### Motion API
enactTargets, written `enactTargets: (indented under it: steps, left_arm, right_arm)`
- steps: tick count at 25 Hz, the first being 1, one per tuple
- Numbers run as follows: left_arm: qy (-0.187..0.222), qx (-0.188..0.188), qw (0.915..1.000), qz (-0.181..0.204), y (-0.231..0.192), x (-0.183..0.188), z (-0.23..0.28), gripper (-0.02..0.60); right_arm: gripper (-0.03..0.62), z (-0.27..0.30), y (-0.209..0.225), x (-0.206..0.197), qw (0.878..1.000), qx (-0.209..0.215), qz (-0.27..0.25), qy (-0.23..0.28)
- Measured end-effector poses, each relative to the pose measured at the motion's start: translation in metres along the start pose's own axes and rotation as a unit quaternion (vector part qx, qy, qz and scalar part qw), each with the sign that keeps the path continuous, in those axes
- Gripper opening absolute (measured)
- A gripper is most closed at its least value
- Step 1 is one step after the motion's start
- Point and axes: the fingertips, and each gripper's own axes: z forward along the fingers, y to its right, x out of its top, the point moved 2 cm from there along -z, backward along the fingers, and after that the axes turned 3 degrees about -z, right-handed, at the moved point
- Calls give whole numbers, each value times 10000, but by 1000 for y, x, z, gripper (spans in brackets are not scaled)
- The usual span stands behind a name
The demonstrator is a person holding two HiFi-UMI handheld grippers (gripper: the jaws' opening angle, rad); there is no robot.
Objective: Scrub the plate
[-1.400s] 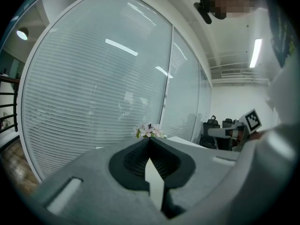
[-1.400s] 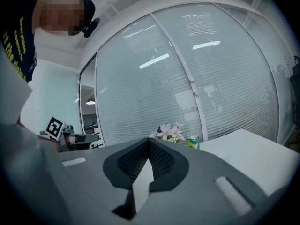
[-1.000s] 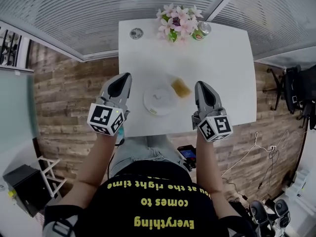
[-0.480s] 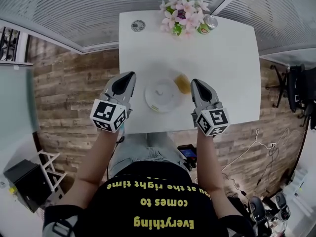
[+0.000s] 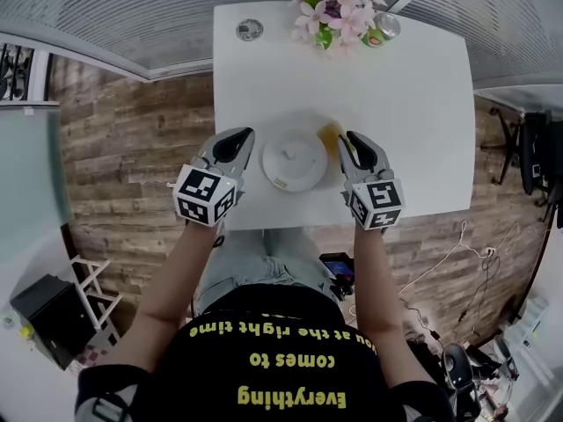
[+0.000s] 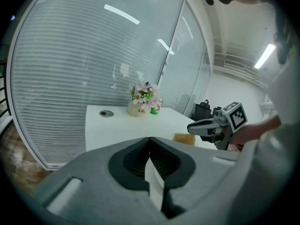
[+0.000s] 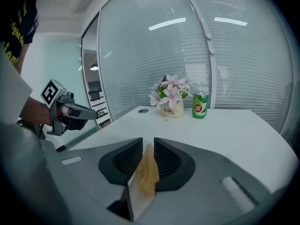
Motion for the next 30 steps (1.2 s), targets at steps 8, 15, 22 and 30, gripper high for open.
enactTargets:
  steps: [8,15,22,30]
  left_arm:
    - [-421,-109,9986,-284,-1,-30,9,33]
    - [-841,-313,9924,-847,-9,-51,18,149]
    - [-1239,-775,9810,-1276,7,-65,23,238]
    - [-1619,-1013,9700,-1503,27,-80,24,256]
  right_arm:
    - [120,12,-1,-13,9997,-25,-111,-195]
    - [186,18,4,-24,9986,-228,-297,-373]
    - [266,24,14,-38,9964,-406,-264,-696]
    - [207,21,13,-48,9944,-417,-375,-892]
